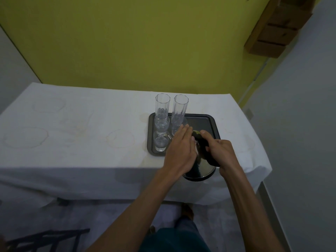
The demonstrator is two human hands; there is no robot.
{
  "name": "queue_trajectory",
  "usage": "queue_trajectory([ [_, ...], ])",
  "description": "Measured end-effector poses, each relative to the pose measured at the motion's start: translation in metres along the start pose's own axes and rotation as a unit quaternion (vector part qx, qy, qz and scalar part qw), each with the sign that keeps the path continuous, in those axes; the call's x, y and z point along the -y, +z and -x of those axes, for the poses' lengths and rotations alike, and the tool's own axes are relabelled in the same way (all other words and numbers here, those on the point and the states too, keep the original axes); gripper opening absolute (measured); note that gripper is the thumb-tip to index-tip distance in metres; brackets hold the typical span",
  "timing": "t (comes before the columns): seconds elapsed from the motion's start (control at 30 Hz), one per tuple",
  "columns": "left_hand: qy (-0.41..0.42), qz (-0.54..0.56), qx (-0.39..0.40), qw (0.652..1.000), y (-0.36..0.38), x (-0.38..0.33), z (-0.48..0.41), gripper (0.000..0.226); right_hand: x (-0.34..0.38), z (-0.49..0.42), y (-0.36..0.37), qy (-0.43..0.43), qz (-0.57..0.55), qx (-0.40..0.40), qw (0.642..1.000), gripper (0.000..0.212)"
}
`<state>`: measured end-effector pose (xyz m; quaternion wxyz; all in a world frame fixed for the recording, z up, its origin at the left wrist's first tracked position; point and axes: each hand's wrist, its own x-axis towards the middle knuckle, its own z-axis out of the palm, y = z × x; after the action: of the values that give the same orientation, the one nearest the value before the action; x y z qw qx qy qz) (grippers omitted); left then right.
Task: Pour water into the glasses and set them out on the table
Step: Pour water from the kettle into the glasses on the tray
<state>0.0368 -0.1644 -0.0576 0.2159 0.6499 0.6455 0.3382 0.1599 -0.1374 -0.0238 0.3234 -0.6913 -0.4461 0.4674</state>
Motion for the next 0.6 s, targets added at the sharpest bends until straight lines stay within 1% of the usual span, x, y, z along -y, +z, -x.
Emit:
queue_trajectory([
  [0.6,0.012,-0.001,-0.006,1.0,0.0,0.0006,-0.0062,0.048,0.0038,-0.0023,-0.0001,-0.004,0.002,-0.01,1.0,0.055],
])
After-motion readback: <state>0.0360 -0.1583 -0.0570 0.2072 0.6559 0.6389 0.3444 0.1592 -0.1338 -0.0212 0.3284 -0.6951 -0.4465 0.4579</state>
